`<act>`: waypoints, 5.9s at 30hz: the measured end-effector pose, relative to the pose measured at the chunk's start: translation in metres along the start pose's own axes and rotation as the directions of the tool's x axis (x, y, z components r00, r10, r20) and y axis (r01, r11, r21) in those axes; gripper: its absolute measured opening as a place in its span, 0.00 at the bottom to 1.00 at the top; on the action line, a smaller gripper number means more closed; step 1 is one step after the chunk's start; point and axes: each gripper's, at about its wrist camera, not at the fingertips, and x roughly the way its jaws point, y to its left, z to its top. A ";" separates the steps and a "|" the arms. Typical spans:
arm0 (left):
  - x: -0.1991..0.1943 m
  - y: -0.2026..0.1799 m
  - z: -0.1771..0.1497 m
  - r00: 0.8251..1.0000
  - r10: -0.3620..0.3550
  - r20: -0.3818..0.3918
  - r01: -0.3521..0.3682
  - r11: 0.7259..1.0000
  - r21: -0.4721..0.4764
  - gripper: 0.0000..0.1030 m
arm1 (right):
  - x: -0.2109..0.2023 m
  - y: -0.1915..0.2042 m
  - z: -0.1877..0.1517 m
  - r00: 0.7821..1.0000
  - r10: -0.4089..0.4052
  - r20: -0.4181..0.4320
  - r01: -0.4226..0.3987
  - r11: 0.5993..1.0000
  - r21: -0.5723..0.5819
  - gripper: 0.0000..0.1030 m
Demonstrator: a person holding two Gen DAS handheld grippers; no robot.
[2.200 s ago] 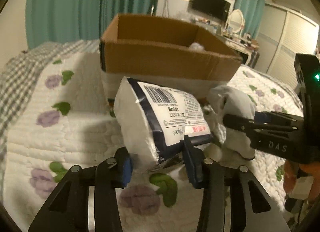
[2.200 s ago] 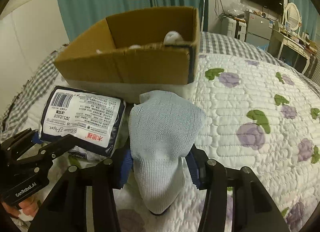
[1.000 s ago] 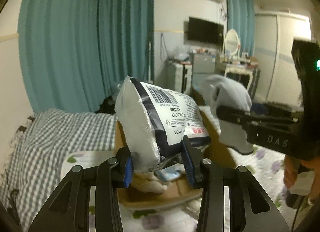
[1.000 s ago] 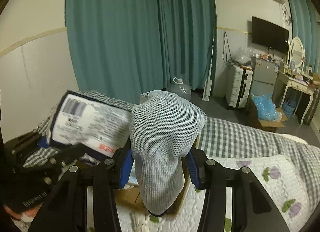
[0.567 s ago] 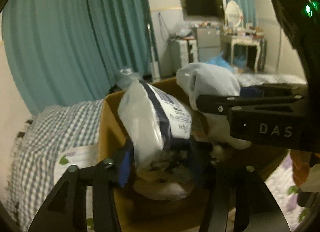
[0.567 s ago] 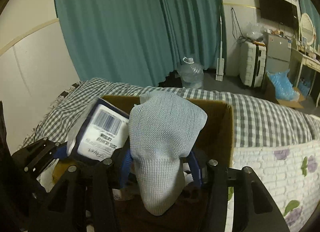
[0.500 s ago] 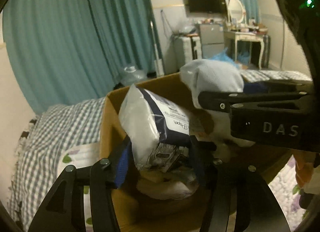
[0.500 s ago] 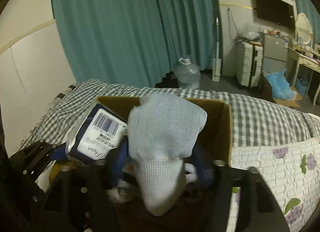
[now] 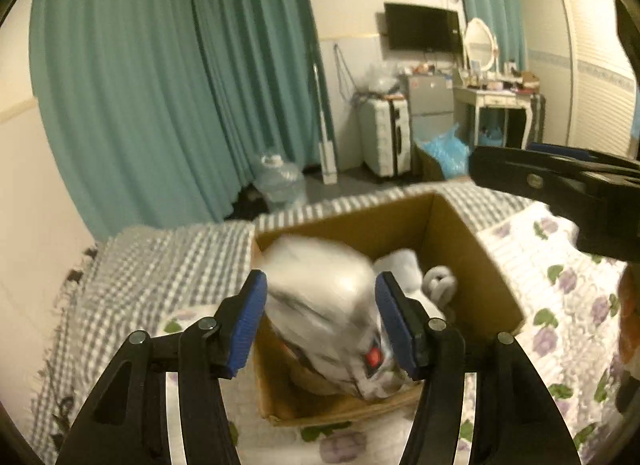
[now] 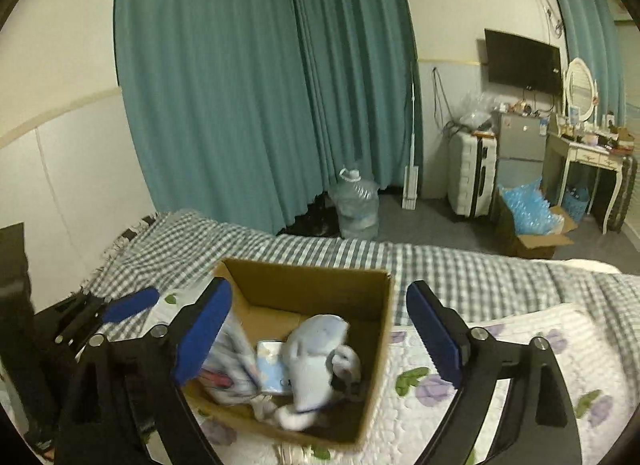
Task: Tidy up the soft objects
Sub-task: 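Lower both held items into the cardboard box and open both grippers, then grasp the white plastic item with the right gripper while the left grasps the white mesh item, then drop both held items into the cardboard box by opening both grippers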
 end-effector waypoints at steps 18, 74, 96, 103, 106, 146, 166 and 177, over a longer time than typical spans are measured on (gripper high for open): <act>-0.170 0.019 0.016 0.962 0.103 0.252 -0.090 0.994 -0.062 0.74 | -0.160 0.007 -0.042 0.998 -0.027 0.053 0.030 0.998 -0.054 0.98; -0.053 -0.016 -0.168 0.987 0.084 -0.138 -0.101 0.987 -0.121 0.74 | -0.026 -0.003 -0.184 0.959 0.011 -0.285 -0.008 1.000 0.012 0.24; 0.065 -0.096 -0.139 0.971 -0.068 -0.230 0.033 0.988 -0.153 0.70 | 0.029 -0.069 -0.196 0.941 -0.056 -0.333 0.101 0.988 0.118 0.25; 0.072 -0.096 -0.141 0.966 -0.124 -0.227 0.089 0.983 -0.158 0.43 | 0.025 -0.067 -0.192 0.947 -0.048 -0.317 0.092 0.988 0.124 0.25; 0.068 -0.090 -0.140 0.964 -0.145 -0.224 0.108 0.980 -0.169 0.29 | 0.019 -0.062 -0.189 0.951 -0.046 -0.306 0.086 0.989 0.118 0.25; -0.022 0.026 0.001 0.992 -0.059 0.113 0.069 0.994 -0.083 0.28 | 0.029 0.020 0.005 0.995 0.015 -0.094 -0.029 0.988 -0.151 0.25; 0.097 0.028 0.003 0.995 0.089 -0.035 -0.088 0.996 0.012 0.57 | 0.098 -0.019 -0.003 0.992 0.000 -0.125 -0.004 1.000 -0.028 0.70; -0.032 0.033 0.041 0.981 0.092 0.170 -0.090 0.996 -0.020 0.58 | -0.077 -0.001 0.058 0.995 -0.087 0.056 0.093 0.990 -0.102 0.70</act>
